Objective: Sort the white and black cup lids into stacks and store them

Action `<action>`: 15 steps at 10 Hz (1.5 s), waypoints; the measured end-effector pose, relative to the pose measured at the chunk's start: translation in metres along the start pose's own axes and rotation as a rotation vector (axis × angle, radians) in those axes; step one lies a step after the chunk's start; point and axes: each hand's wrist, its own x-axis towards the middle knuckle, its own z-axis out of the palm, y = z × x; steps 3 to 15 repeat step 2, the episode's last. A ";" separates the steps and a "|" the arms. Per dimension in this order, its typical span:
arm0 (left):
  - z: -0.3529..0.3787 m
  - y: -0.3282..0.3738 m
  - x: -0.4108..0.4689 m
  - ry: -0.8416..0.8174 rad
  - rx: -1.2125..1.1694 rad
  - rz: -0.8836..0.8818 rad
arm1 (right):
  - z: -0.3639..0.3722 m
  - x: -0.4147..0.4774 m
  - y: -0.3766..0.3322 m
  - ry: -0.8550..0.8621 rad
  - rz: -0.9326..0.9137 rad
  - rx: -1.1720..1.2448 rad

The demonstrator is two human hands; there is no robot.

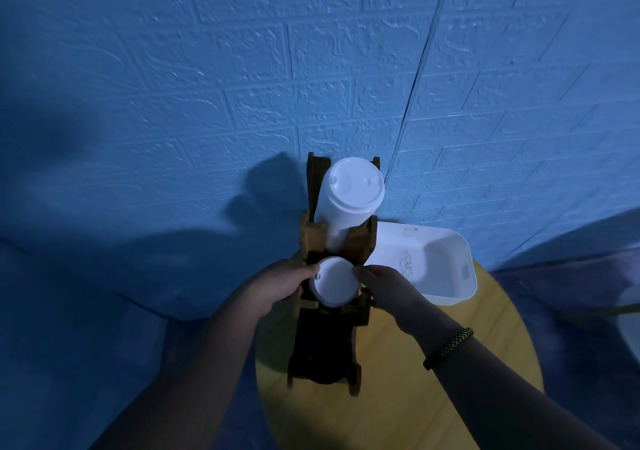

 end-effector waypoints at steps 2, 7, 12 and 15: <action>0.019 0.018 -0.052 0.157 0.343 0.319 | 0.000 -0.022 0.001 0.059 -0.189 -0.226; 0.019 0.018 -0.052 0.157 0.343 0.319 | 0.000 -0.022 0.001 0.059 -0.189 -0.226; 0.019 0.018 -0.052 0.157 0.343 0.319 | 0.000 -0.022 0.001 0.059 -0.189 -0.226; 0.019 0.018 -0.052 0.157 0.343 0.319 | 0.000 -0.022 0.001 0.059 -0.189 -0.226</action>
